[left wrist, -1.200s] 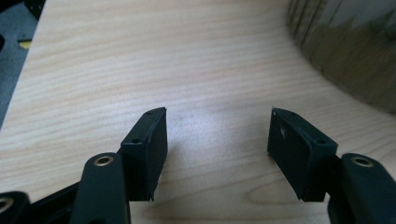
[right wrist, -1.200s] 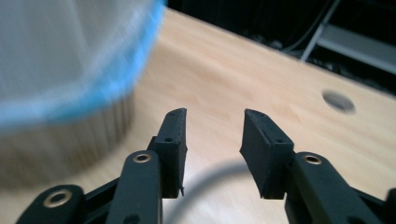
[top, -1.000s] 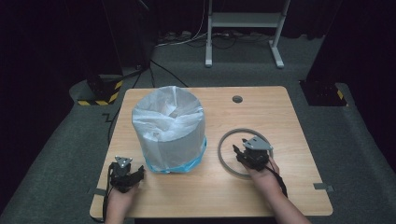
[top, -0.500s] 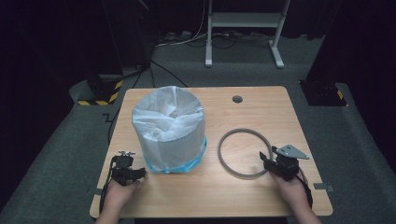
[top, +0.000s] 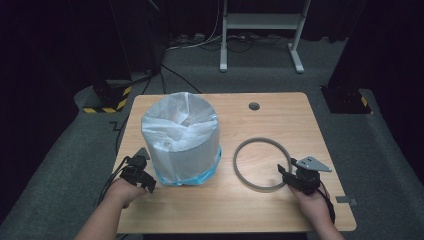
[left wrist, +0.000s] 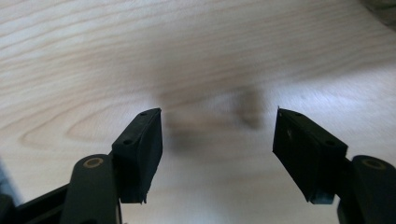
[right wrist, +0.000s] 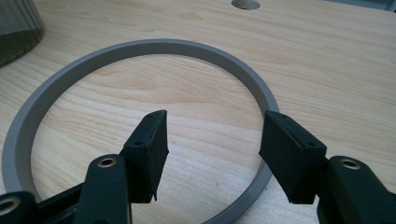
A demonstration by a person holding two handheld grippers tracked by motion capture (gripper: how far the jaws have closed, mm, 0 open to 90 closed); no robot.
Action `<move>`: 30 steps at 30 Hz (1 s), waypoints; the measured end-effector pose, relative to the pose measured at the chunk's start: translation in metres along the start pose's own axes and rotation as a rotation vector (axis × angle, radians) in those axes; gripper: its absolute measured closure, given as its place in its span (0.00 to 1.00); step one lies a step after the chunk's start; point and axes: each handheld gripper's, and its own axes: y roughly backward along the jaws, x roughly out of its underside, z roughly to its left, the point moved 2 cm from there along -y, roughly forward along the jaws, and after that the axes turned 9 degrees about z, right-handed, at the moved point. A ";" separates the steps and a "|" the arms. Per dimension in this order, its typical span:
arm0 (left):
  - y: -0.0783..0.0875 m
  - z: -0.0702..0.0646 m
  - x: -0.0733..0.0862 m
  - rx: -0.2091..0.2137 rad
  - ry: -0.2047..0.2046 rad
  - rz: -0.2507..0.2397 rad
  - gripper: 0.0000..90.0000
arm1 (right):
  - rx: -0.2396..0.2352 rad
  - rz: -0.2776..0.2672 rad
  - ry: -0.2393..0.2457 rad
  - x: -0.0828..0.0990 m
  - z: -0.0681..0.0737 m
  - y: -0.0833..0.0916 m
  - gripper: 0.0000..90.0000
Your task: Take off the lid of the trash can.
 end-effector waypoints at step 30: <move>0.068 -0.002 0.012 0.062 0.017 0.027 0.36 | 0.004 0.051 -0.018 0.005 0.001 -0.009 0.39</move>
